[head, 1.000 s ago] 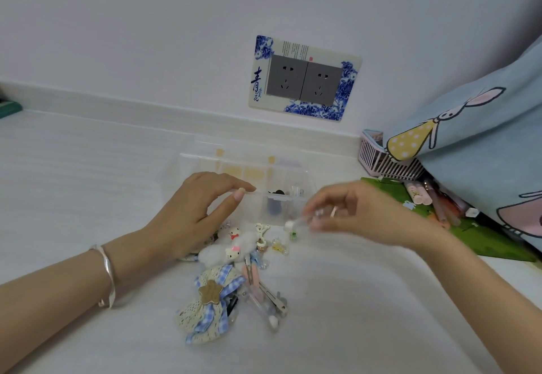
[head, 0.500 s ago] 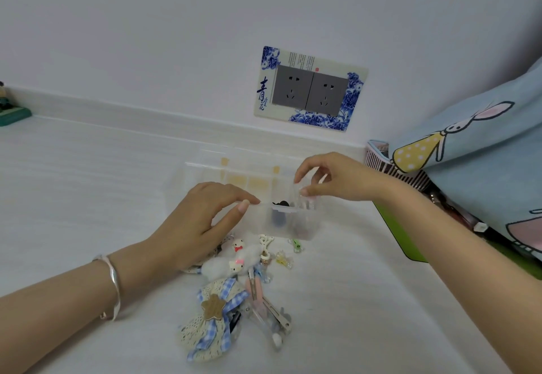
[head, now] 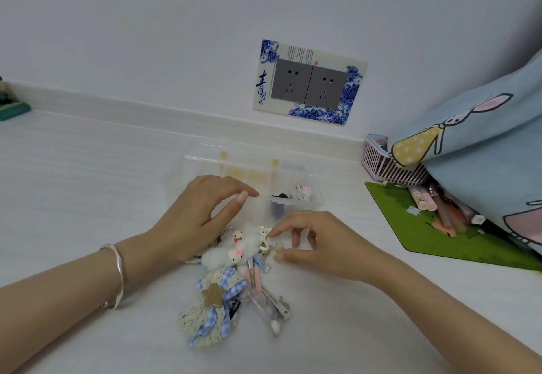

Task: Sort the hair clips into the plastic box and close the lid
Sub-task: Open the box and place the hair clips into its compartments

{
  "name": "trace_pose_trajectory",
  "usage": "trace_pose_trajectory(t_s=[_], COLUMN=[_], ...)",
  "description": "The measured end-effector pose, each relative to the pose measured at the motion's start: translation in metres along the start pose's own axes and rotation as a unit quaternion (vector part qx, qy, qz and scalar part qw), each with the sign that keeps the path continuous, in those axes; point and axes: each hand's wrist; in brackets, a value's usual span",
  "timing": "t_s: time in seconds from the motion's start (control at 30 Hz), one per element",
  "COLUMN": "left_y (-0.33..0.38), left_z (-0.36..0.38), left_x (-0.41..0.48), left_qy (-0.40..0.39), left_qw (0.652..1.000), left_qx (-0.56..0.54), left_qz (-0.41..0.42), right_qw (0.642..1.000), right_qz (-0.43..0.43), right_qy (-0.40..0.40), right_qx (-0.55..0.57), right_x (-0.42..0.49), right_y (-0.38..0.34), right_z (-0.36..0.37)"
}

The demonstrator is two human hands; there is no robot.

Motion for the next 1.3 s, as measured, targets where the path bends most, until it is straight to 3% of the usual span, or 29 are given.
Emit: trace_pose_trajectory(t_s=[0.27,0.4,0.57,0.67,0.8,0.93,1.13,1.3], left_y=[0.000,0.001,-0.001,-0.003,-0.002,-0.002,-0.001,-0.002], left_z=[-0.001,-0.001,0.000,0.000,0.001,0.001,0.002,0.002], left_x=[0.000,-0.001,-0.001,0.000,0.000,0.000,0.000,0.000], left_qy=[-0.001,0.001,-0.004,-0.001,0.001,0.000,0.006,0.007], left_qw=[1.000,1.000,1.000,1.000,1.000,1.000,1.000,1.000], left_qx=[-0.002,-0.004,-0.004,-0.001,-0.006,-0.005,-0.013,-0.013], left_qz=[-0.001,0.001,-0.003,-0.001,0.001,-0.001,0.000,0.000], right_qw=[0.993,0.965,0.971,0.963,0.990,0.999,0.996,0.994], right_qz=[-0.065,-0.182,-0.136,-0.120,-0.031,0.022,-0.017,-0.032], right_qy=[0.074,0.138,0.196,0.240,0.127,0.008,0.017,0.091], right_qx=[-0.067,-0.129,0.032,0.036,0.052,-0.037,-0.086,-0.048], right_x=[-0.001,-0.006,-0.010,-0.007,-0.005,-0.004,0.001,-0.002], right_y=[-0.012,-0.010,-0.014,-0.012,-0.013,-0.015,-0.021,-0.017], right_z=[0.018,0.016,-0.014,-0.028,-0.018,-0.002,0.019,0.020])
Point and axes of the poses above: each hand's wrist, its own x-axis towards the middle knuckle, its own z-axis out of the palm, y = z × x, and after that the axes turned 5 degrees about y, right-handed
